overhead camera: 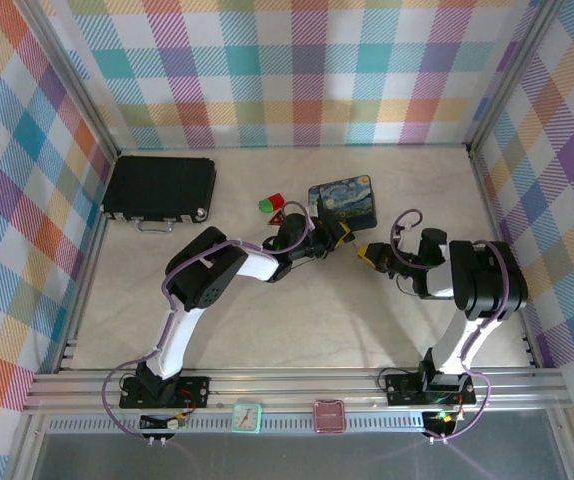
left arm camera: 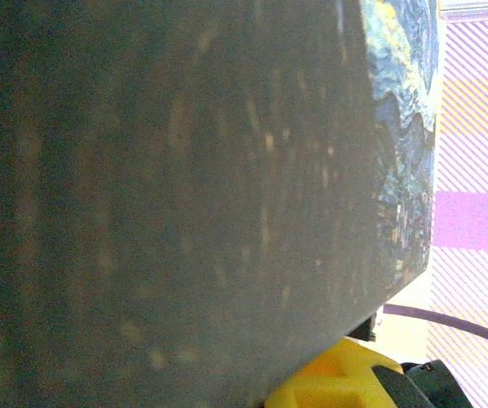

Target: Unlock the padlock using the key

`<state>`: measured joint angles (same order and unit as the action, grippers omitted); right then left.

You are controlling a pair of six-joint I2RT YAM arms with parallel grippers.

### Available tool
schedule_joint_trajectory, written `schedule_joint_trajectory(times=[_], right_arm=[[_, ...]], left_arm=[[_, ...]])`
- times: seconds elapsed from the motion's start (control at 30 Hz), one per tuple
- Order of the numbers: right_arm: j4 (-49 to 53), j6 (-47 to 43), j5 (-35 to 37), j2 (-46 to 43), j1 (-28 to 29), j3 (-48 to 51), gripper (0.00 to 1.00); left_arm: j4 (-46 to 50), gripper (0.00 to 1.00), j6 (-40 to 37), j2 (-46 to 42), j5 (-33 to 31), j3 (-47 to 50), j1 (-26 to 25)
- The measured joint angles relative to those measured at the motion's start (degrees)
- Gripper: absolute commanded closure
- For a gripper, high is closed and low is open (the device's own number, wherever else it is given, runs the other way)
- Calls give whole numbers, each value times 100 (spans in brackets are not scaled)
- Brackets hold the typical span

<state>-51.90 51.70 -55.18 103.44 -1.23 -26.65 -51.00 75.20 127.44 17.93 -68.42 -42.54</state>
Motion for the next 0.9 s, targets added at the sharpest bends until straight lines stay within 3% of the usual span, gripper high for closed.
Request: schedule_joint_trajectory(times=[0.67, 0.9], right_arm=[[-52, 11, 24, 94, 345, -122, 100], [501, -162, 284, -389, 352, -55, 100]], left_arm=[[9, 100, -151, -2, -61, 17, -50], [-11, 100, -153, -57, -59, 59, -50]])
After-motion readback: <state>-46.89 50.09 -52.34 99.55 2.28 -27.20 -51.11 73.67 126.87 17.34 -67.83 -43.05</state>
